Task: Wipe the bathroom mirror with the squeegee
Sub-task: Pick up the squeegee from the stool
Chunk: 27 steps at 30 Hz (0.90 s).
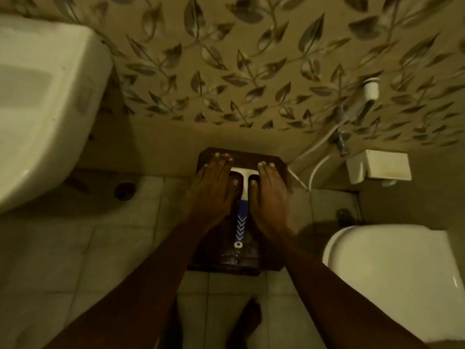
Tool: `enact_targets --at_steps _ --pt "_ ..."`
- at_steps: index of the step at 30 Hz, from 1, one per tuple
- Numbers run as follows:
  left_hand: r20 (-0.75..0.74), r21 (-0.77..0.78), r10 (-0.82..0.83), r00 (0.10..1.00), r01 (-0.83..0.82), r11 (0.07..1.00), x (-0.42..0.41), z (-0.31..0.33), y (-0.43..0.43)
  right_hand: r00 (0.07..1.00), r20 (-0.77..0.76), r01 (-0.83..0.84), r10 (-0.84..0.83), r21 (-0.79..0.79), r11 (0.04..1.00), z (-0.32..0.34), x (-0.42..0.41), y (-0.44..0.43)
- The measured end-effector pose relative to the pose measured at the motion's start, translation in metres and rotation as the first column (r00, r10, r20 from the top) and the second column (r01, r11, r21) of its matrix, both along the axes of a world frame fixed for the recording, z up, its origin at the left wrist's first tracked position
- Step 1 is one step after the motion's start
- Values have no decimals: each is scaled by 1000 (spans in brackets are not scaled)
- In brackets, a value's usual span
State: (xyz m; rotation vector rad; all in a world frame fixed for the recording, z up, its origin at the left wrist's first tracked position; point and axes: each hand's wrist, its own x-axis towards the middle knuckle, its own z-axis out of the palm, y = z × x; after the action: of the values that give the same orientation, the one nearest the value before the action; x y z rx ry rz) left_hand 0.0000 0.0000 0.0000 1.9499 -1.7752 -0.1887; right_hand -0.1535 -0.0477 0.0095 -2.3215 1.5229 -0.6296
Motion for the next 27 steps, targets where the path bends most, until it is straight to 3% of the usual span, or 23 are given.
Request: enact_targets --at_steps 8,13,18,27 --pt "3 106 40 999 -40 994 6 -61 5 992 -41 124 -117 272 954 -58 15 -3" --pt "-5 104 41 999 -41 994 12 -43 6 937 -17 286 -349 610 739 -66 32 -11" --pt "19 60 59 998 -60 996 26 9 10 853 200 307 -483 555 773 -25 49 -7" --pt "-29 -112 -13 999 10 994 75 146 39 762 475 251 -440 409 877 116 90 30"
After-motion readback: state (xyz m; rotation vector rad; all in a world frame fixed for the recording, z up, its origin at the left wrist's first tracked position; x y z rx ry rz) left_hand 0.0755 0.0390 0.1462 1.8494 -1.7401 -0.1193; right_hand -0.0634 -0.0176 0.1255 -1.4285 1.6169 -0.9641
